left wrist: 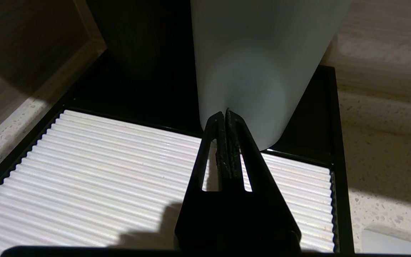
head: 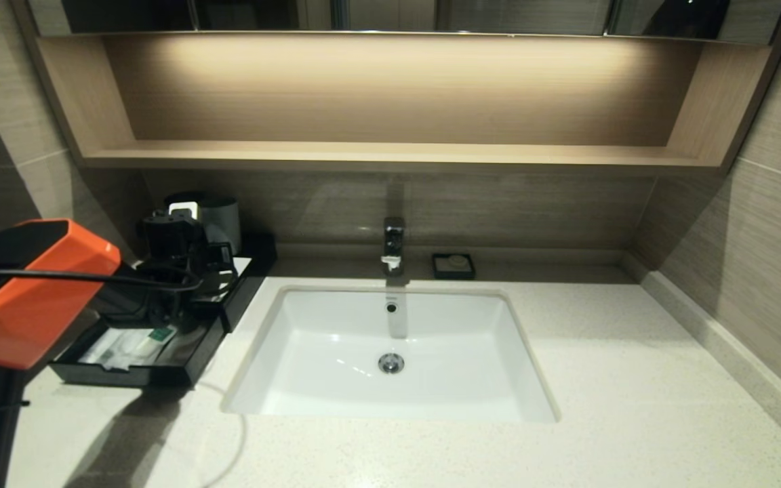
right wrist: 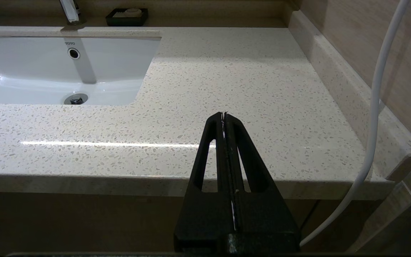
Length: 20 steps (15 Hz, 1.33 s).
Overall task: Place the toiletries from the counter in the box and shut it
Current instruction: Place the cup on the storage box
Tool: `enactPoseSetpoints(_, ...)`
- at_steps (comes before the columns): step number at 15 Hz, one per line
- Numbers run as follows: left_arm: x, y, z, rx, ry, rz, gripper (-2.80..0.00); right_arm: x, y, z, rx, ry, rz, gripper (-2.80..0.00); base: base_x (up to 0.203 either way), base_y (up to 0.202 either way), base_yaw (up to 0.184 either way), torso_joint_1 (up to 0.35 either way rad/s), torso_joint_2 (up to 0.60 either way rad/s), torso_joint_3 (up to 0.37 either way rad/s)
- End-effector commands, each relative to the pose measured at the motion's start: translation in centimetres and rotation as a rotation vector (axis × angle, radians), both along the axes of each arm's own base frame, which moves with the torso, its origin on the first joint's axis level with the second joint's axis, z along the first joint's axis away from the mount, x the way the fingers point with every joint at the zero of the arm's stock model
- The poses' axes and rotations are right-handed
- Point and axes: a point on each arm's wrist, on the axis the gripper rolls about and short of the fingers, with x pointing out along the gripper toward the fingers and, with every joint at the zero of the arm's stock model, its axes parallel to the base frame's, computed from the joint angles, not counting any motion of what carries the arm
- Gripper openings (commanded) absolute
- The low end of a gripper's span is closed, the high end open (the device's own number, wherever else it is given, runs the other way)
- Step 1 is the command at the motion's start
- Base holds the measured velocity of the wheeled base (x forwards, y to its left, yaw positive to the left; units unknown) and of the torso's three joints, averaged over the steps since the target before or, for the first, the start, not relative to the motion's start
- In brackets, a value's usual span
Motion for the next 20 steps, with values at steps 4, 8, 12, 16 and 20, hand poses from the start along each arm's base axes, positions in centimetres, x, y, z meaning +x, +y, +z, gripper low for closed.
enactPoseSetpoints(4, 0.7, 0.1, -0.3, 0.000, -0.024, 0.002, -2.80, 0.0, 0.0, 0.0, 0.000, 0.000, 0.001, -2.80, 0.000, 0.000, 0.000, 0.000, 0.00, 0.000)
enactPoseSetpoints(8, 0.8, 0.1, -0.5, 0.000, -0.024, 0.002, -2.80, 0.0, 0.0, 0.0, 0.000, -0.001, 0.000, -2.80, 0.000, 0.000, 0.000, 0.000, 0.00, 0.000)
enactPoseSetpoints(12, 1.2, 0.1, -1.0, 0.002, -0.034, 0.003, -2.80, 0.0, 0.0, 0.0, 0.000, 0.001, 0.000, -2.80, 0.000, 0.000, 0.000, 0.000, 0.00, 0.000)
enactPoseSetpoints(16, 1.5, 0.1, -0.7, 0.002, -0.049, 0.002, -2.80, 0.0, 0.0, 0.0, 0.000, 0.000, 0.000, -2.80, 0.000, 0.000, 0.000, 0.000, 0.00, 0.000)
enactPoseSetpoints(20, 1.5, 0.1, -1.1, 0.002, -0.043, 0.002, -2.80, 0.0, 0.0, 0.0, 0.000, 0.000, 0.000, -2.80, 0.000, 0.000, 0.000, 0.000, 0.00, 0.000)
